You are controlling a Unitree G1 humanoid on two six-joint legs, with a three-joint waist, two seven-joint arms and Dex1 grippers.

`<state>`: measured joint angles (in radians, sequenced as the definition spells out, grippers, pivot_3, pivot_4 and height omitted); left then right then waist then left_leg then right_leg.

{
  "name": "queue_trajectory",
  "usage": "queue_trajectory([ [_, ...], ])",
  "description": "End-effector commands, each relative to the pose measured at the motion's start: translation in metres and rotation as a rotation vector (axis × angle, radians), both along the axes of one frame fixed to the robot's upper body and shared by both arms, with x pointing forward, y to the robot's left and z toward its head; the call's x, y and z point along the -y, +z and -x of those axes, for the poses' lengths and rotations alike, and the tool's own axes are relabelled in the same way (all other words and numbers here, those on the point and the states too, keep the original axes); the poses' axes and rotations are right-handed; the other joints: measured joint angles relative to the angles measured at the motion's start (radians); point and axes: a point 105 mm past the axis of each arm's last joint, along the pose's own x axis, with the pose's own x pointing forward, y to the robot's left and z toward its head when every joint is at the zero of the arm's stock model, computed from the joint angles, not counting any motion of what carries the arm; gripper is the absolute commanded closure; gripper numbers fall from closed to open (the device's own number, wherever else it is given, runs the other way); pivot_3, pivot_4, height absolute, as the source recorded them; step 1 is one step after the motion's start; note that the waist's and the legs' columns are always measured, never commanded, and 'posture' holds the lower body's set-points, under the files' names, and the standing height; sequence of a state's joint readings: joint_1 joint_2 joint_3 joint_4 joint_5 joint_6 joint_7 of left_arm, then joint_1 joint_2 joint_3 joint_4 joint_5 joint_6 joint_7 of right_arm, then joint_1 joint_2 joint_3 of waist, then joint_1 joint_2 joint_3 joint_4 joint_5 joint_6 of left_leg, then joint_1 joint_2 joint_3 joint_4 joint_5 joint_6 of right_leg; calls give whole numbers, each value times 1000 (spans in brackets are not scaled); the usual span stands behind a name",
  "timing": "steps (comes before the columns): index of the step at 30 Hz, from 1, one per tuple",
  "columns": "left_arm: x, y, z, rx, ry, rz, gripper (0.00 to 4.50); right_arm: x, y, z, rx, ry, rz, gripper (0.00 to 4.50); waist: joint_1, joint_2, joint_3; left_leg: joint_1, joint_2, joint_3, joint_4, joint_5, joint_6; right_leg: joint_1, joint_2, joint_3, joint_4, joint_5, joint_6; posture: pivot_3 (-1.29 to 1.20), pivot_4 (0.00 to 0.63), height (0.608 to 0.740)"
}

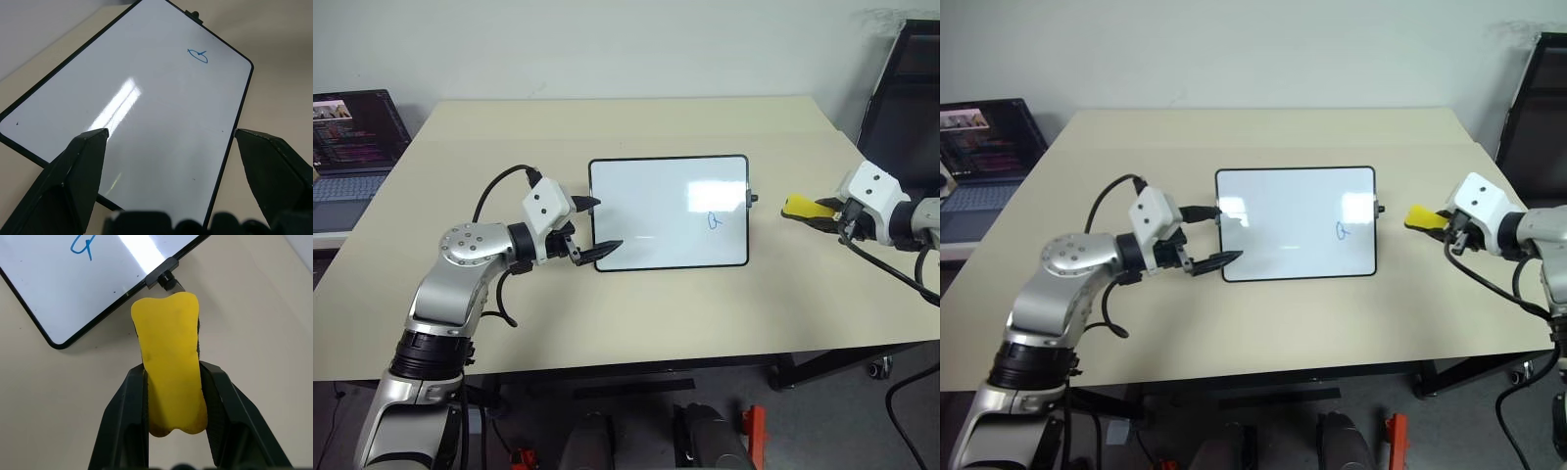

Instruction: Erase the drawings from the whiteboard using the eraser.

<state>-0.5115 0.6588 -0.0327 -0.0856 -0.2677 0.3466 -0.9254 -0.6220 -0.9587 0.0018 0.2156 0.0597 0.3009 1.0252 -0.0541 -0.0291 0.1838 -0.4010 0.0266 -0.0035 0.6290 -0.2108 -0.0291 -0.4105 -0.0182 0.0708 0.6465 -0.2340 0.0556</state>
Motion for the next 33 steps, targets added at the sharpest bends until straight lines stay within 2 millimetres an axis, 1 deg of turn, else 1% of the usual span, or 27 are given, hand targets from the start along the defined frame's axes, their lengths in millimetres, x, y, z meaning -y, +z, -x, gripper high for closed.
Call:
queue_trajectory([
  [1,3,17,0,66,-11,15,0,-7,29,-6,115,11,-41,3398,-2,0,0,0,0,0,0,0,0,0,0,0,0,0,0,0,150,740],
  [8,2,20,-1,76,-8,18,0,-12,31,-6,109,27,-85,3398,3,0,0,0,0,0,0,0,0,0,0,0,0,0,0,0,150,740],
  [15,1,24,-1,87,-6,23,0,-14,31,-6,104,33,-84,3398,2,0,0,0,0,0,0,0,0,0,0,0,0,0,0,0,150,740],
  [19,1,23,0,86,-5,22,0,-22,30,-5,95,63,-108,3398,2,0,0,0,0,0,0,0,0,0,0,0,0,0,0,0,150,740],
  [21,1,20,0,77,-6,17,0,-36,29,-3,82,110,-142,3398,1,0,0,0,0,0,0,0,0,0,0,0,0,0,0,0,150,740],
  [26,1,16,1,65,-8,12,0,-83,12,-2,21,168,-210,3398,-2,0,0,0,0,0,0,0,0,0,0,0,1,0,0,0,150,740],
  [28,1,14,2,58,-7,13,0,-95,8,-3,14,164,-222,3398,-1,0,0,0,0,-1,0,0,0,0,0,0,1,0,0,0,150,740],
  [31,0,10,3,44,-7,4,0,-107,-3,-6,-3,129,-190,3398,2,0,0,-1,0,-1,0,0,0,0,0,0,1,0,0,0,150,740],
  [33,-1,10,2,44,-5,-2,0,-114,-7,-10,-17,94,-211,3398,3,0,0,-1,0,-1,0,0,0,0,0,0,1,0,0,0,150,740],
])
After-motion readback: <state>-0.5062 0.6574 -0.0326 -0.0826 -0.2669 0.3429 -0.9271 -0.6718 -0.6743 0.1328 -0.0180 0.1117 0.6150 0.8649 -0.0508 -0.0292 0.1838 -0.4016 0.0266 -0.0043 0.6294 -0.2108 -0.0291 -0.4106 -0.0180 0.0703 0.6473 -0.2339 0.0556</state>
